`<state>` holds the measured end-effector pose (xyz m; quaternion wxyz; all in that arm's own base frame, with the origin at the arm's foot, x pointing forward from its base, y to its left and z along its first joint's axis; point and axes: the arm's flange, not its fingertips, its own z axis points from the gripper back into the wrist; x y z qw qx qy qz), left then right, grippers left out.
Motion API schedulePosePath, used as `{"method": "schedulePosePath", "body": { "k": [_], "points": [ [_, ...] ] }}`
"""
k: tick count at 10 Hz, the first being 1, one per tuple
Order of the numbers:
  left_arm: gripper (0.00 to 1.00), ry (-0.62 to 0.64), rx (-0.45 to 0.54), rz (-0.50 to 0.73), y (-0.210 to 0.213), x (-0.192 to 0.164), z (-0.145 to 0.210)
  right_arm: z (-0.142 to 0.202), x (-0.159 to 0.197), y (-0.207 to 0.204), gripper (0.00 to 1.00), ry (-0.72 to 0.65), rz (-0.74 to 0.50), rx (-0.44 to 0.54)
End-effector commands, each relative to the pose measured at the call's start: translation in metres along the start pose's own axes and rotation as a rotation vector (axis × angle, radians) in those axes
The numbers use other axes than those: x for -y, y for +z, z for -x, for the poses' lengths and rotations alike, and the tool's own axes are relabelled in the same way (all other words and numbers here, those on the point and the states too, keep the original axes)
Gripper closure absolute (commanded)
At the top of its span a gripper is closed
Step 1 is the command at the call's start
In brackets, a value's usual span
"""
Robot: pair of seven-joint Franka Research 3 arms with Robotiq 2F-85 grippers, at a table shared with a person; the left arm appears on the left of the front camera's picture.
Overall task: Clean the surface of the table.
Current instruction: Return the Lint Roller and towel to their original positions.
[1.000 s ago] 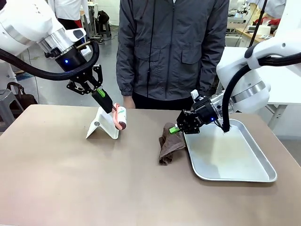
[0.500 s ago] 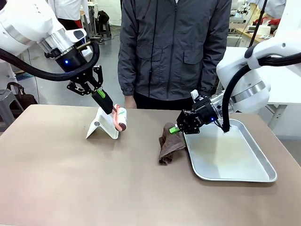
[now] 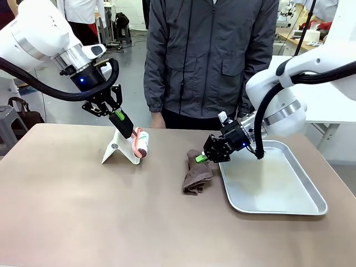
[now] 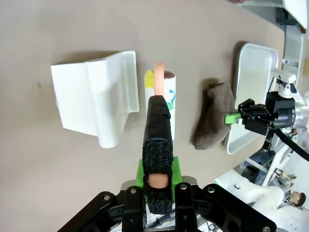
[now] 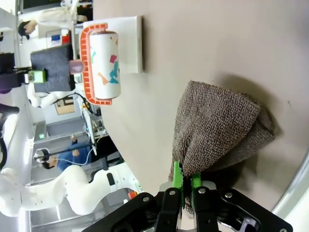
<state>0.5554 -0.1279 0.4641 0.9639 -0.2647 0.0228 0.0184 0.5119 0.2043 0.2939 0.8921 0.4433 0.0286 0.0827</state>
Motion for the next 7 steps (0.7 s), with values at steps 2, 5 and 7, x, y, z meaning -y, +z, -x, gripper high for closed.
{"method": "schedulePosePath", "body": {
  "k": [2,5,7],
  "points": [
    [0.78,0.056,0.002,-0.009,-0.003,-0.007,-0.012,-0.01,-0.008,-0.008,0.93,0.003,0.049,-0.018],
    [0.78,0.094,0.008,0.013,-0.009,-0.018,-0.018,-0.01,-0.009,-0.008,0.93,0.017,0.041,-0.014],
    [0.78,0.106,0.009,0.012,-0.012,-0.024,-0.022,-0.011,-0.007,-0.008,0.93,0.015,0.034,-0.014]
  ]
}}
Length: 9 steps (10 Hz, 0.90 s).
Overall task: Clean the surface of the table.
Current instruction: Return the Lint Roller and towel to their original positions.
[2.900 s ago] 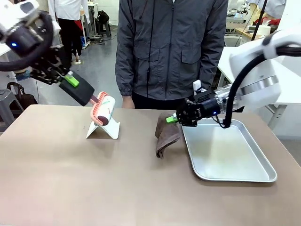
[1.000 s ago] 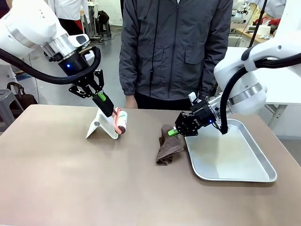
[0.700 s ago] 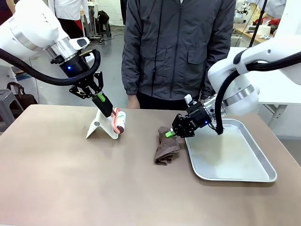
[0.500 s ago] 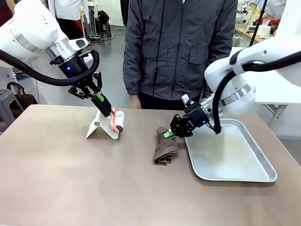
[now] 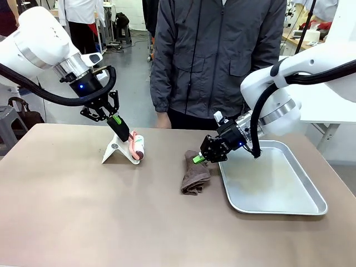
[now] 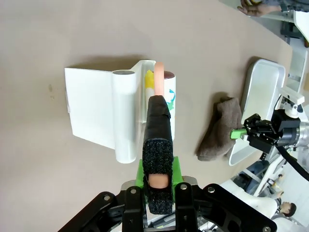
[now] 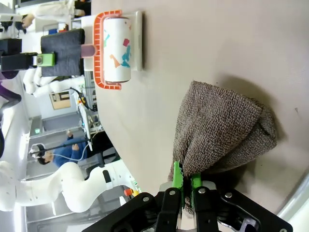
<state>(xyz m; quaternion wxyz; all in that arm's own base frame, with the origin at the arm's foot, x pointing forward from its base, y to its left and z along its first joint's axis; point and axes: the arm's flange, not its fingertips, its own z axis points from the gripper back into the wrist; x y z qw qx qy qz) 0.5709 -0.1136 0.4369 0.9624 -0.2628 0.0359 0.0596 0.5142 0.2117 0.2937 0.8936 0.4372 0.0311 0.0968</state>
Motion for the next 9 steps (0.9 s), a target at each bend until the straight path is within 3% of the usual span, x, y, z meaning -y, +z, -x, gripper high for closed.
{"method": "schedulePosePath", "body": {
  "k": [1,9],
  "points": [
    [0.78,0.013,0.008,0.009,0.0031,0.0022,-0.0055,-0.0076,-0.0022,-0.0029,0.93,-0.009,0.015,0.002],
    [0.78,-0.042,0.009,-0.036,-0.0059,-0.0002,-0.0078,-0.0073,0.0015,-0.003,0.93,-0.02,-0.003,-0.006]
  ]
}}
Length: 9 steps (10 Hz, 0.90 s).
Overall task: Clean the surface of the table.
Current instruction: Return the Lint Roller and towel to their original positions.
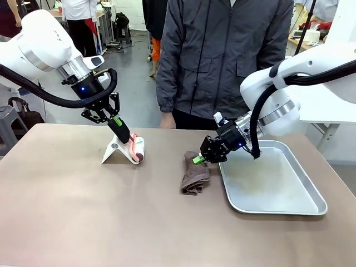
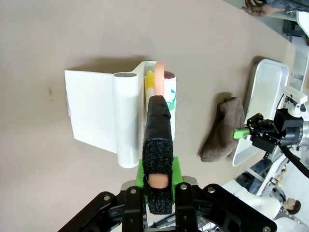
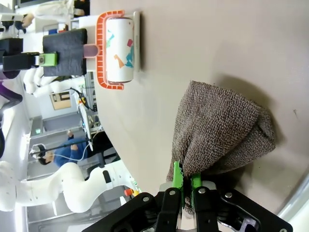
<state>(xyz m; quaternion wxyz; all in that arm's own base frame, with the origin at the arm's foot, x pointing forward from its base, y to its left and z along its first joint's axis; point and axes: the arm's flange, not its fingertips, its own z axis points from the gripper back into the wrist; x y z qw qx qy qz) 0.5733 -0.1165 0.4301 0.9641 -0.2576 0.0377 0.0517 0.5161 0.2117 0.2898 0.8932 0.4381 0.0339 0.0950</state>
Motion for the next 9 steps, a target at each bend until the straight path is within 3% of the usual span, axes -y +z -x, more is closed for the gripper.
{"method": "schedulePosePath", "body": {
  "k": [1,7,8,9],
  "points": [
    [0.78,-0.03,0.013,-0.028,0.0009,-0.0015,-0.0057,-0.0067,-0.0018,-0.001,0.93,-0.02,0.0,-0.007],
    [0.75,-0.043,0.012,-0.043,-0.0015,-0.004,-0.0049,-0.0078,-0.0013,-0.0032,0.93,-0.019,0.006,-0.018],
    [0.2,-0.03,0.01,-0.049,-0.0017,-0.0045,-0.0056,-0.0076,-0.0011,-0.0036,0.53,-0.022,0.009,-0.023],
    [0.18,-0.029,0.013,-0.049,-0.0011,-0.0044,-0.0053,-0.0077,-0.0004,-0.0035,0.37,-0.024,0.01,-0.028]
  ]
}}
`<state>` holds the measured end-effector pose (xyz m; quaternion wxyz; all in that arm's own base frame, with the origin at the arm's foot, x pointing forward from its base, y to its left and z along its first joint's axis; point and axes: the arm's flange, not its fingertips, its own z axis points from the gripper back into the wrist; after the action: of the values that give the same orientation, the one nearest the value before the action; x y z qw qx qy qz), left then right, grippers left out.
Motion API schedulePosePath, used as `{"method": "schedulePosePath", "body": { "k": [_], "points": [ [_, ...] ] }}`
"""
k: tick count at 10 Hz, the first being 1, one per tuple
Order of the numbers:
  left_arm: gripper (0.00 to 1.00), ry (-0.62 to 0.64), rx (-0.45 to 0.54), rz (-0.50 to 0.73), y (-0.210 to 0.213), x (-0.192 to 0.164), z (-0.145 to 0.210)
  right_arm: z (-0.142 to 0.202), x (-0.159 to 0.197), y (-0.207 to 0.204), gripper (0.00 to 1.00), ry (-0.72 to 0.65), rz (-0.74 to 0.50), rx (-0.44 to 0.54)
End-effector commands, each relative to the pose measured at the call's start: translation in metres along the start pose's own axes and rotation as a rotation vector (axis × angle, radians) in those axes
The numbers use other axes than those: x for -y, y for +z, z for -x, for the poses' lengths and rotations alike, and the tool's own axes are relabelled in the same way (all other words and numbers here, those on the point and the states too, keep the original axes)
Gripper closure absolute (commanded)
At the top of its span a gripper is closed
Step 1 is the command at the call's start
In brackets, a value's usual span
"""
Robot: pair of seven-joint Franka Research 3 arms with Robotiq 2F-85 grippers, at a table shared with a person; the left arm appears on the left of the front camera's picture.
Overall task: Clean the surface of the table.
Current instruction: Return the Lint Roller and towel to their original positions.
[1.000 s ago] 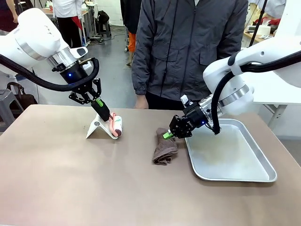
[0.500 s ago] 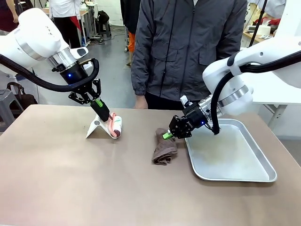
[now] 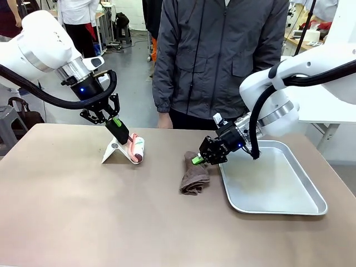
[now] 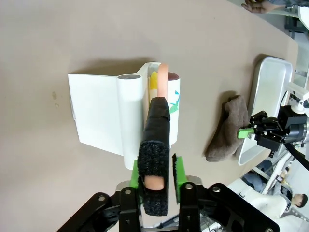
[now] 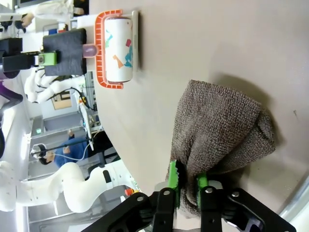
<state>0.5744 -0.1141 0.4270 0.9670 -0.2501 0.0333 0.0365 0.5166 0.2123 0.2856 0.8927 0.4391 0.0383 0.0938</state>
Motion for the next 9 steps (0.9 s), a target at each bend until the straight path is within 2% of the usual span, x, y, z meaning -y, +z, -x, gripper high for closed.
{"method": "schedulePosePath", "body": {
  "k": [1,3,4,5,9],
  "points": [
    [0.0,0.011,0.023,-0.031,0.003,-0.002,-0.003,-0.008,-0.002,0.0,0.0,-0.024,0.006,-0.029],
    [0.0,0.028,0.051,-0.031,0.011,-0.005,-0.002,-0.008,-0.001,-0.001,0.0,-0.024,0.004,-0.033],
    [0.0,0.043,0.062,-0.028,0.014,-0.008,-0.002,-0.008,-0.001,-0.001,0.12,-0.025,0.006,-0.036],
    [0.0,0.05,0.071,-0.026,0.018,-0.013,0.0,-0.008,-0.001,-0.002,0.02,-0.026,0.007,-0.042],
    [0.0,0.06,0.098,0.061,0.045,-0.03,0.031,-0.007,-0.005,-0.001,0.0,-0.008,0.018,-0.053]
  ]
}}
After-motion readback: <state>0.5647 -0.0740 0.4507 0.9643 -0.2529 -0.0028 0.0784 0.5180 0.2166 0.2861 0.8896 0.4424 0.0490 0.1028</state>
